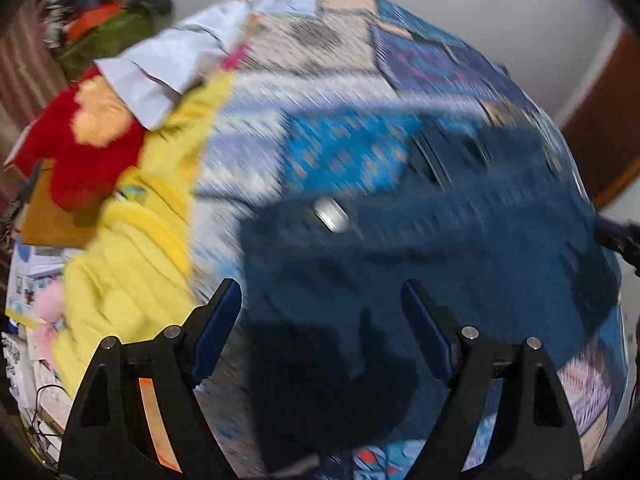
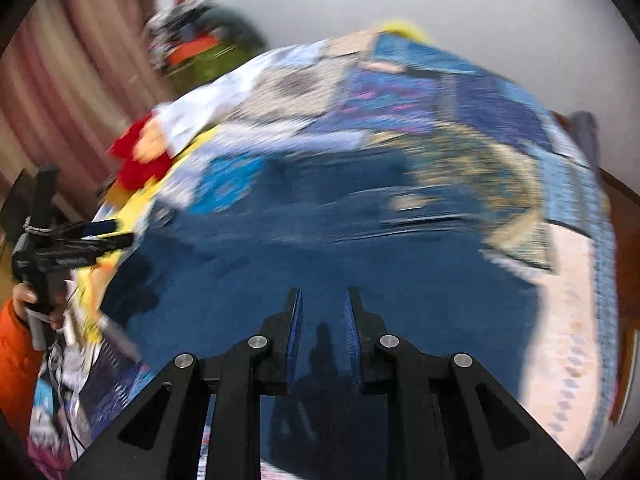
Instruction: Fold large clothes
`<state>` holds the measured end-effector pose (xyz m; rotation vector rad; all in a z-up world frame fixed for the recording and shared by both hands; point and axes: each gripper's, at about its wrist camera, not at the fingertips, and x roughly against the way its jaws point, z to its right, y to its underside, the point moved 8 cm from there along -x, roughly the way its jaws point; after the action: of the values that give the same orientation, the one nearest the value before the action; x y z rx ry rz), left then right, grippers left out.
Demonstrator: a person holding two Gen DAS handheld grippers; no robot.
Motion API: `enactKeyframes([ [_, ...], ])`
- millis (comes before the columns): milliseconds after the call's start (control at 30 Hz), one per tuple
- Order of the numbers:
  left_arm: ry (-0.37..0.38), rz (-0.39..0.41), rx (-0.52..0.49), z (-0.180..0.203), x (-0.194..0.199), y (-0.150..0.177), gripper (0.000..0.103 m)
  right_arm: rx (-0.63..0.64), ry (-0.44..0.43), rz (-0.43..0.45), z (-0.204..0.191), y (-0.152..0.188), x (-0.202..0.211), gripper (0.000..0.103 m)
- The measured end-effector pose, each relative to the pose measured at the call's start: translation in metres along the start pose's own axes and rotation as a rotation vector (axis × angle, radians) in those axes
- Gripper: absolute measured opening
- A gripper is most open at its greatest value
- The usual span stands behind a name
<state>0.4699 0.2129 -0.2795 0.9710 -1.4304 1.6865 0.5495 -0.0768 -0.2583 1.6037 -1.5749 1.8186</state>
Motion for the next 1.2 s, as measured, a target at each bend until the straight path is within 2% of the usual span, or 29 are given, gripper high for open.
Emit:
enactKeyframes([
  [67, 0.013, -0.03, -0.033, 0.017, -0.009, 0.019, 0.082, 0.062, -0.035, -0.032, -0.034, 0.01, -0.019, 0.016],
  [200, -0.006, -0.053, -0.064, 0.035, -0.028, 0.043, 0.082, 0.106, -0.085, -0.126, -0.073, 0.031, -0.058, 0.016],
  [267, -0.053, -0.066, -0.086, 0.037, -0.04, 0.052, 0.083, 0.135, -0.044, -0.137, -0.078, 0.037, -0.07, 0.016],
  [367, -0.105, -0.041, -0.105, 0.029, -0.044, 0.057, 0.086, 0.221, -0.022, -0.131, -0.079, 0.039, -0.069, 0.016],
  [467, -0.128, -0.036, -0.098, 0.015, -0.039, 0.061, 0.086, 0.26, 0.056, -0.132, -0.057, 0.042, -0.06, 0.016],
  [567, -0.151, -0.023, -0.107, 0.003, -0.031, 0.068, 0.089, 0.291, 0.193, -0.143, -0.021, 0.05, -0.049, 0.017],
  [633, -0.161, -0.011, -0.104, -0.004, -0.023, 0.074, 0.089, 0.246, 0.152, -0.137, -0.005, 0.054, -0.037, 0.023],
  [667, -0.195, -0.005, -0.1, -0.01, -0.018, 0.078, 0.089, 0.221, 0.164, -0.135, 0.005, 0.055, -0.031, 0.023],
  [700, -0.206, -0.002, -0.093, -0.017, -0.014, 0.081, 0.094, 0.197, 0.186, -0.132, 0.017, 0.057, -0.023, 0.023],
  [767, -0.199, 0.006, -0.042, -0.03, -0.006, 0.09, 0.094, 0.135, 0.135, -0.107, 0.033, 0.06, -0.004, 0.023],
  [867, -0.21, -0.001, 0.018, -0.053, 0.0, 0.103, 0.095, 0.101, 0.246, -0.088, 0.062, 0.065, 0.016, 0.023],
  [933, -0.18, 0.006, 0.066, -0.064, 0.007, 0.111, 0.095, 0.074, 0.286, -0.094, 0.081, 0.074, 0.027, 0.023],
  [1033, -0.183, 0.024, 0.119, -0.075, 0.02, 0.118, 0.095, 0.027, 0.335, -0.106, 0.106, 0.088, 0.037, 0.024],
  [1133, -0.238, 0.059, 0.159, -0.083, 0.036, 0.119, 0.094, -0.039, 0.302, -0.086, 0.113, 0.093, 0.051, 0.027],
  [1200, -0.313, 0.092, 0.178, -0.089, 0.046, 0.117, 0.094, -0.072, 0.301, -0.077, 0.112, 0.091, 0.06, 0.027],
])
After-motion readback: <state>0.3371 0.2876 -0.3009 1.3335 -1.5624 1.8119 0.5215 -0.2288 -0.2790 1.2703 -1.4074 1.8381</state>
